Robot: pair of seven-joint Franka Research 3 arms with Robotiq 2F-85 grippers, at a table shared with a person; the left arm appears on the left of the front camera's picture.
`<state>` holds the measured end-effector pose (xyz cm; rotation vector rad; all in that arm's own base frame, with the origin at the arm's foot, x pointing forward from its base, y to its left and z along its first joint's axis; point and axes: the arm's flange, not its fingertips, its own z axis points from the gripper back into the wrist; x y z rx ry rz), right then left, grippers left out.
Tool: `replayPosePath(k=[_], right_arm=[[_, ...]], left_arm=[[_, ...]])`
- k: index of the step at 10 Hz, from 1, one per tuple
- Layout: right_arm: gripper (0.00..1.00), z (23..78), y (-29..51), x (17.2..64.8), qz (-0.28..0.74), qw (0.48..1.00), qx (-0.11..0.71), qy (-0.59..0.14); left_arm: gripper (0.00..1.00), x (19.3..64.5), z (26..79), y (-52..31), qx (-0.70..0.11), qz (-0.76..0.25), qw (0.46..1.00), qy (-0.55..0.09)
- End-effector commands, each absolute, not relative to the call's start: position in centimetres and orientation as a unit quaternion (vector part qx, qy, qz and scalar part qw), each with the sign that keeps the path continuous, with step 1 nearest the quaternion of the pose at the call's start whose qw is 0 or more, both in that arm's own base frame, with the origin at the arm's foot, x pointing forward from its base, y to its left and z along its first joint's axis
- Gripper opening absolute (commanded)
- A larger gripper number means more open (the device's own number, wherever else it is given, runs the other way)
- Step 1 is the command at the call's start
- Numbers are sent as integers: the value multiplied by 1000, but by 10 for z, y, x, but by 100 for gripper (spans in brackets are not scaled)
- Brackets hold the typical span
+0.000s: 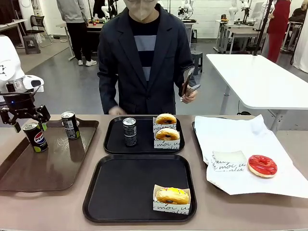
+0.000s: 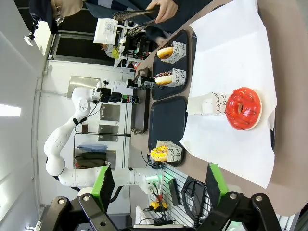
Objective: Set up donuts and drinks on trays.
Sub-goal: Pick up one Pepsi coke from the Handle tray and place it on the Flat Tray without a Pepsi coke.
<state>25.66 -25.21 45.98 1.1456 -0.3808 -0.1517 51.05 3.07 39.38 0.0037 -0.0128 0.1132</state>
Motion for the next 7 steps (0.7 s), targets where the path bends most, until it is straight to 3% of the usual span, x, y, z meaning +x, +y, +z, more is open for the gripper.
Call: replayPosePath(k=[1, 7], right_arm=[[100, 460, -253, 257, -65, 815, 544, -187], [100, 460, -253, 257, -65, 815, 544, -187]], left_arm=[[100, 509, 386, 36, -19, 43, 999, -9], [100, 507, 381, 41, -44, 21, 999, -21]])
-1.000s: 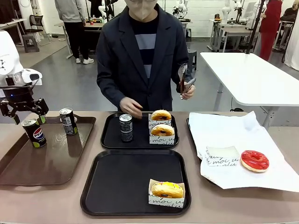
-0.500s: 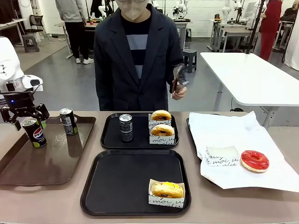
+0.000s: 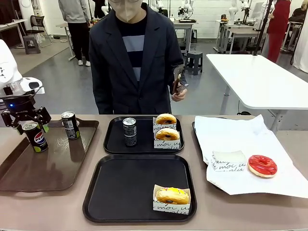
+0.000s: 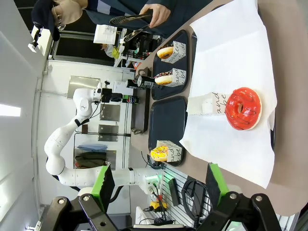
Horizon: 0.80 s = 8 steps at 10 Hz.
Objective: Set up donuts and drinks on trays.
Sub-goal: Pick up one Pepsi coke from the Handle tray and place it on the Flat Tray without a Pepsi coke.
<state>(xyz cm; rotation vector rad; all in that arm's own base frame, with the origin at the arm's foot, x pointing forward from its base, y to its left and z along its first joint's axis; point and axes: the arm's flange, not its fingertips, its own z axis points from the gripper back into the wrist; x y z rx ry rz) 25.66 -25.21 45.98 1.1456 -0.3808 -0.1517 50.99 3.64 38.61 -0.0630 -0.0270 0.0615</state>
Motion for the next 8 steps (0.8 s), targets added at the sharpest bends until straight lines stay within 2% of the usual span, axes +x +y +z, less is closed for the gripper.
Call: replayPosePath(k=[1, 8], right_arm=[[100, 460, -253, 257, -65, 815, 544, -187], [100, 460, -253, 257, -65, 815, 544, -187]], left_arm=[[100, 506, 380, 42, -42, 16, 999, -20], [100, 511, 369, 47, -41, 7, 998, -41]])
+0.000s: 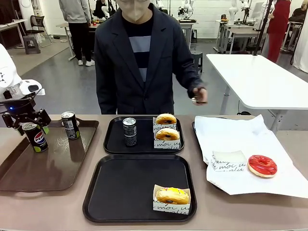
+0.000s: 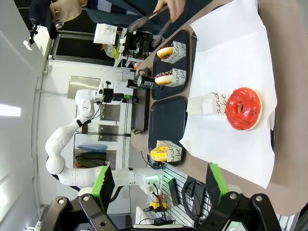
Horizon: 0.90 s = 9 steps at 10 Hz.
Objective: Set up donuts and drinks on trays.
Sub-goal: Pick up one Pepsi coke from the Handle tray and place it on the Flat Tray without a Pepsi coke.
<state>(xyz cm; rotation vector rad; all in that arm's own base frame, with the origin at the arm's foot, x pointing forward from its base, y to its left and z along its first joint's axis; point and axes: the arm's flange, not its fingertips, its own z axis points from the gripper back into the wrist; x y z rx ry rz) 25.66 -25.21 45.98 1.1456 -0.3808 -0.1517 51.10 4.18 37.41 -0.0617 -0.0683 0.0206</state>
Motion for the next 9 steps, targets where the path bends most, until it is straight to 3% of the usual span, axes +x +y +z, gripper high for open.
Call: replayPosePath(k=[1, 3, 4, 5, 6, 7, 8, 9], right_arm=[[100, 460, -253, 257, -65, 815, 544, -187], [100, 460, -253, 257, -65, 815, 544, -187], [100, 460, -253, 257, -65, 815, 544, -187], [100, 460, -253, 257, -65, 815, 544, -187], [100, 460, -253, 257, -65, 815, 544, -187], [100, 460, -253, 257, -65, 815, 544, -187], [100, 460, -253, 257, -65, 815, 544, -187], [100, 460, -253, 257, -65, 815, 544, -187]], left_arm=[[100, 511, 368, 46, -40, 8, 998, -40], [100, 511, 368, 47, -41, 5, 998, -40], [41, 511, 368, 47, -45, 4, 998, -41], [41, 511, 368, 47, -49, 4, 998, -38], [0, 512, 368, 47, -50, 7, 998, -35], [36, 513, 369, 47, -50, 13, 998, -29], [0, 513, 369, 47, -51, 16, 998, -26], [0, 513, 369, 47, -52, 18, 998, -23]])
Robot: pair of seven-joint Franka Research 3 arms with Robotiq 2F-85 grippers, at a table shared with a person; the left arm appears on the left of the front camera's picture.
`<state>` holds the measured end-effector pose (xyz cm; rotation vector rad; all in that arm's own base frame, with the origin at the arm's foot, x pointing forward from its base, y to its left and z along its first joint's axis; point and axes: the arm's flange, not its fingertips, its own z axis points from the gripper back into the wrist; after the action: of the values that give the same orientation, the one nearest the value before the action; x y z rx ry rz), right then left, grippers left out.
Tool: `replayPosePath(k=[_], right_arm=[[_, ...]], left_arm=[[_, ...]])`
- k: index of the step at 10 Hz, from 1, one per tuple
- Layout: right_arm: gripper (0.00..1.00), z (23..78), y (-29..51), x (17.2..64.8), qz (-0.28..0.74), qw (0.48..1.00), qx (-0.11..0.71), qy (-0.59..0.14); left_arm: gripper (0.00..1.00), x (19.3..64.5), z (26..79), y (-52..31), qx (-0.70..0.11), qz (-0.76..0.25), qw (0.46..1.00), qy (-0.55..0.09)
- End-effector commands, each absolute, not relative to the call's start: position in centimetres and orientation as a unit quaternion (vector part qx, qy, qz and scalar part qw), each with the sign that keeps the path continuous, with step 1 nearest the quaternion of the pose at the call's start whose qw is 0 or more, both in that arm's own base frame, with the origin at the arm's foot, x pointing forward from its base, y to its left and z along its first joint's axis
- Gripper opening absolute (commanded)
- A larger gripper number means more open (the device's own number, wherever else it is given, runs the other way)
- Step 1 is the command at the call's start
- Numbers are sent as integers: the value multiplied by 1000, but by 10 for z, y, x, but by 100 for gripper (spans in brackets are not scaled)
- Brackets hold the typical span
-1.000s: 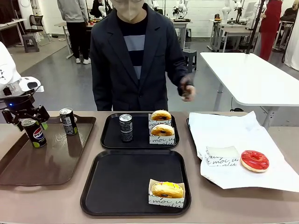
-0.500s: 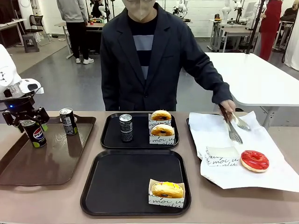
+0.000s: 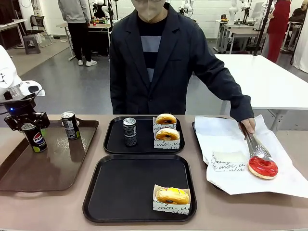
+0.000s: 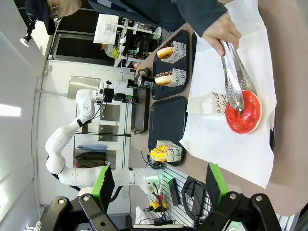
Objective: Set up donuts and drinks on trays.
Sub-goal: Pick up one Pepsi coke from the Handle tray and place it on the Flat Tray without a Pepsi coke.
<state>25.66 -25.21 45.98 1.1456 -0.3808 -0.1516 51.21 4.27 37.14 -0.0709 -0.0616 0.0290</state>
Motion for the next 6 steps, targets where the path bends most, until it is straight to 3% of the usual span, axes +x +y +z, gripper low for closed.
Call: replayPosePath(k=[1, 4, 6], right_arm=[[100, 460, -253, 257, -65, 815, 544, -187], [100, 460, -253, 257, -65, 815, 544, -187], [100, 460, -253, 257, -65, 815, 544, -187]], left_arm=[[0, 513, 369, 47, -50, 20, 998, -21], [0, 512, 380, 43, -39, 30, 999, -14], [0, 498, 423, 25, -42, 43, 998, -14]])
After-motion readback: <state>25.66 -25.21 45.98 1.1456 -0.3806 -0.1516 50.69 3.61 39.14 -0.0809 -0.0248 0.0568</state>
